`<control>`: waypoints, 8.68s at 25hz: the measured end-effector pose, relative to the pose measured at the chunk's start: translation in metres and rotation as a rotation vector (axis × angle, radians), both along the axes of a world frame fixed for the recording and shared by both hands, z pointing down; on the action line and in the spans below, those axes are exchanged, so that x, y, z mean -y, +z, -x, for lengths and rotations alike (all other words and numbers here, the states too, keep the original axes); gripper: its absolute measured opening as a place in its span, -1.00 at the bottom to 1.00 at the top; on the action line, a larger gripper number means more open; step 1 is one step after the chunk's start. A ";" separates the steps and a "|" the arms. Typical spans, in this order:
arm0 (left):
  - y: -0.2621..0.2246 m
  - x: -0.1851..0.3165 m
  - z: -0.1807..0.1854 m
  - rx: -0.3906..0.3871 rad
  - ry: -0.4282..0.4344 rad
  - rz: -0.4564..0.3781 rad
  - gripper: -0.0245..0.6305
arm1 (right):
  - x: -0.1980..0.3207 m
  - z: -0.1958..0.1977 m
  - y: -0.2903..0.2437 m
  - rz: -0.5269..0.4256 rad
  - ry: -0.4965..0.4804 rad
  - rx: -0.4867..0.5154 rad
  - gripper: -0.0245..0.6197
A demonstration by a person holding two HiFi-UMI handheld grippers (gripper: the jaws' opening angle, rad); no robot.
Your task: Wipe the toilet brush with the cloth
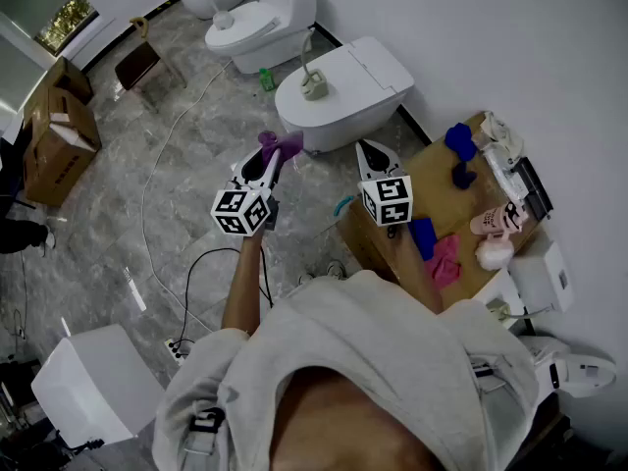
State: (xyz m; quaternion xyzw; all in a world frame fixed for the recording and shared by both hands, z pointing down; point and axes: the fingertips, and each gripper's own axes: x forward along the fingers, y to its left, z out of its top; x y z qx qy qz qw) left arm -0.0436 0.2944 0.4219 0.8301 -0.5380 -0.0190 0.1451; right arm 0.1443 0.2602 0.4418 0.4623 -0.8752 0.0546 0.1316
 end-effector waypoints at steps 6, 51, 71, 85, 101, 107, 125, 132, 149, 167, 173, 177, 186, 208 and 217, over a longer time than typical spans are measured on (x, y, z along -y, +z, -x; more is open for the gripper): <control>0.001 0.000 -0.009 0.004 -0.003 0.000 -0.60 | 0.000 -0.008 0.003 0.002 -0.003 0.005 -0.83; 0.021 0.315 0.078 -0.049 0.167 0.039 -0.60 | 0.284 0.099 0.019 0.029 0.115 -0.092 -0.83; 0.032 0.428 0.084 -0.075 0.277 0.038 -0.60 | 0.369 0.110 0.034 0.061 0.204 -0.150 -0.82; 0.043 0.478 0.053 0.028 0.252 0.093 -0.60 | 0.416 0.099 0.059 0.129 0.108 -0.085 -0.83; 0.094 0.494 0.006 0.102 0.289 0.223 -0.60 | 0.413 0.067 0.097 0.217 0.064 -0.054 -0.83; 0.128 0.492 0.010 0.097 0.302 0.299 -0.60 | 0.417 0.066 0.107 0.244 0.081 -0.072 -0.83; 0.242 0.477 0.016 0.055 0.365 0.520 -0.60 | 0.415 0.044 0.156 0.365 0.153 -0.160 -0.83; 0.282 0.472 0.018 0.049 0.371 0.593 -0.60 | 0.417 0.043 0.169 0.390 0.156 -0.183 -0.83; 0.228 0.486 0.062 0.109 0.256 0.453 -0.60 | 0.402 0.042 0.159 0.363 0.151 -0.172 -0.83; 0.062 0.462 -0.002 0.119 0.361 0.110 -0.60 | 0.396 0.053 0.118 0.263 0.113 -0.141 -0.83; 0.102 0.449 0.003 0.122 0.339 0.207 -0.60 | 0.391 0.051 0.124 0.280 0.110 -0.141 -0.83; 0.129 0.444 0.010 0.102 0.310 0.273 -0.60 | 0.387 0.051 0.131 0.297 0.107 -0.146 -0.83; 0.182 0.435 0.018 0.080 0.291 0.406 -0.60 | 0.388 0.050 0.139 0.323 0.109 -0.161 -0.83; 0.299 0.439 0.024 0.084 0.269 0.637 -0.60 | 0.389 0.033 0.167 0.398 0.119 -0.210 -0.83; 0.324 0.438 0.036 0.123 0.234 0.710 -0.60 | 0.387 0.032 0.166 0.393 0.110 -0.223 -0.83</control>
